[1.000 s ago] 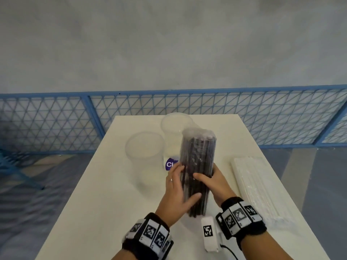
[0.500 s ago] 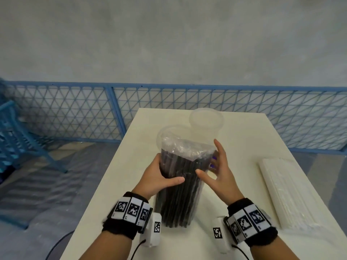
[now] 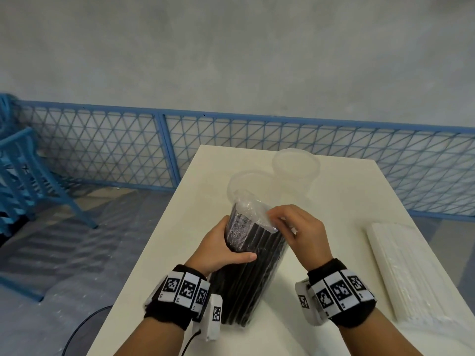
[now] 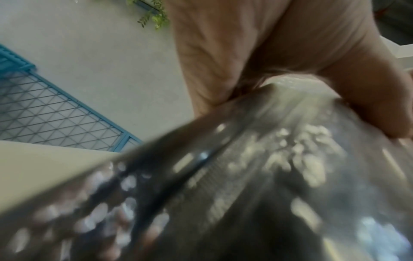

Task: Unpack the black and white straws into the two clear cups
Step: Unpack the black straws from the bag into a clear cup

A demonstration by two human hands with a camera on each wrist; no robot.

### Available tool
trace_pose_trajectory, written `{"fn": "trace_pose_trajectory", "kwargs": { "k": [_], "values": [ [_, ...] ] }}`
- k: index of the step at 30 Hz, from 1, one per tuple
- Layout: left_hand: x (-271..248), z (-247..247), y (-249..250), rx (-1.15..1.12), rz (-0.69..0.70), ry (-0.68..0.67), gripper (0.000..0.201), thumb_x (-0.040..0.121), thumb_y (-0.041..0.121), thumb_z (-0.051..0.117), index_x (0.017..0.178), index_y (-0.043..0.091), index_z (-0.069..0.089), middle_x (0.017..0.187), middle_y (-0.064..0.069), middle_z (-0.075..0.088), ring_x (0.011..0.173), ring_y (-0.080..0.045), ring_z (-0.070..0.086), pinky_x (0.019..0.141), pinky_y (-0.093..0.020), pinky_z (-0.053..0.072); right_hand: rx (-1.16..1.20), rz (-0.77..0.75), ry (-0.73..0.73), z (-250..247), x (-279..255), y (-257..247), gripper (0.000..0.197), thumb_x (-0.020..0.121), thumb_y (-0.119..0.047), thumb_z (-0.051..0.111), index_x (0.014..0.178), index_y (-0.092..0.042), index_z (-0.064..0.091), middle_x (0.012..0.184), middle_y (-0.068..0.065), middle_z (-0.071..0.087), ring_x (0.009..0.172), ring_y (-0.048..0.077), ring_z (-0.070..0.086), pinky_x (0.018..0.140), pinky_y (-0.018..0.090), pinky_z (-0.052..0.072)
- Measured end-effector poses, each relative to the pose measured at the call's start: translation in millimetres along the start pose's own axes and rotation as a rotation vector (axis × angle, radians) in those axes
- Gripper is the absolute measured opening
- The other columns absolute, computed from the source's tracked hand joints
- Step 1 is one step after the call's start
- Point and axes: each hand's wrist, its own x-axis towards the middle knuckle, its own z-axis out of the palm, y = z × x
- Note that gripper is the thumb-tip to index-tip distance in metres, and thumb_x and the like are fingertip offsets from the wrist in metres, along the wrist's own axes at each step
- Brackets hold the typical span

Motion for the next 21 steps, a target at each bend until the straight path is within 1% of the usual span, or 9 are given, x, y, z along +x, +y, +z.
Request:
{"fn": "trace_pose_trajectory", "kwargs": {
  "k": [2,3,6,8,10,12,16,18,21],
  "values": [
    [-0.9,-1.3,-0.5,0.0,0.002,-0.017,0.075,0.055,0.025,0.09,0.118,0.032,0.051,0.113,0.01,0.066,0.104,0.0,0.062,0.094,-0.027,0.05,0.072,0.105,0.029,-4.7,7.8,-1.9,0.006,0.083,-0.008,0.064,0.086,-0.012,0.066,0.085,-0.007,0.066,0.078,-0.002,0.057,0.071,0.007,0.043],
    [-1.3,-2.1,-0.8,-0.004,0.0,-0.02,0.077,0.053,0.028,0.089,0.12,0.03,0.05,0.114,0.01,0.066,0.104,-0.001,0.062,0.094,-0.028,0.05,0.097,0.123,-0.009,-8.2,11.8,-2.3,0.005,0.082,-0.013,0.066,0.087,-0.014,0.066,0.085,-0.009,0.065,0.08,-0.003,0.057,0.072,0.008,0.043],
    [-2.4,-5.2,-2.1,-0.024,-0.005,-0.006,0.082,0.05,0.034,0.088,0.123,0.028,0.05,0.115,0.009,0.066,0.106,-0.002,0.062,0.096,-0.031,0.05,0.085,0.075,-0.315,-16.5,16.6,-1.2,0.032,0.073,-0.029,0.076,0.101,-0.023,0.063,0.103,-0.016,0.062,0.098,-0.005,0.053,0.083,0.008,0.039],
    [-3.2,-7.1,-3.7,-0.03,-0.012,0.007,0.084,0.048,0.036,0.088,0.123,0.028,0.05,0.116,0.009,0.066,0.107,-0.003,0.062,0.097,-0.033,0.05,0.033,0.017,-0.419,-16.8,14.2,2.0,0.04,0.072,-0.028,0.077,0.108,-0.027,0.061,0.114,-0.016,0.058,0.106,-0.003,0.05,0.09,0.009,0.038],
    [-3.8,-8.3,-5.0,-0.036,-0.024,0.015,0.084,0.048,0.036,0.088,0.122,0.028,0.051,0.115,0.009,0.066,0.106,-0.004,0.062,0.097,-0.034,0.05,-0.009,-0.015,-0.387,-13.3,10.5,4.5,0.037,0.075,-0.023,0.074,0.11,-0.027,0.062,0.116,-0.014,0.06,0.107,0.0,0.05,0.092,0.011,0.038],
    [-3.5,-8.8,-5.9,-0.037,-0.033,0.028,0.084,0.047,0.036,0.088,0.122,0.028,0.051,0.115,0.009,0.066,0.106,-0.004,0.063,0.097,-0.034,0.05,-0.027,-0.045,-0.321,-6.8,7.6,4.4,0.031,0.078,-0.019,0.072,0.107,-0.024,0.064,0.111,-0.009,0.064,0.103,0.002,0.053,0.09,0.013,0.041],
    [-4.1,-9.6,-5.5,-0.027,-0.04,0.051,0.083,0.047,0.037,0.087,0.121,0.029,0.051,0.113,0.01,0.066,0.105,-0.003,0.062,0.097,-0.031,0.049,-0.049,-0.079,-0.164,3.2,5.3,0.5,0.008,0.082,-0.015,0.067,0.09,-0.016,0.069,0.092,-0.003,0.07,0.084,0.01,0.061,0.073,0.022,0.049],
    [-5.7,-9.7,-4.9,-0.019,-0.036,0.042,0.084,0.047,0.037,0.087,0.122,0.028,0.051,0.114,0.01,0.066,0.106,-0.003,0.062,0.096,-0.031,0.049,-0.036,-0.043,-0.115,3.3,8.8,-2.4,0.004,0.084,-0.011,0.065,0.083,-0.014,0.067,0.082,-0.003,0.068,0.075,0.007,0.059,0.067,0.017,0.047],
    [-8.1,-10.9,-3.6,0.001,-0.031,0.022,0.081,0.053,0.03,0.089,0.123,0.029,0.049,0.117,0.01,0.065,0.108,-0.003,0.061,0.095,-0.027,0.049,0.069,0.057,-0.075,-0.2,21.1,-9.0,0.007,0.084,-0.007,0.062,0.079,-0.01,0.065,0.077,-0.001,0.065,0.072,0.003,0.055,0.068,0.009,0.042]
  ]
}}
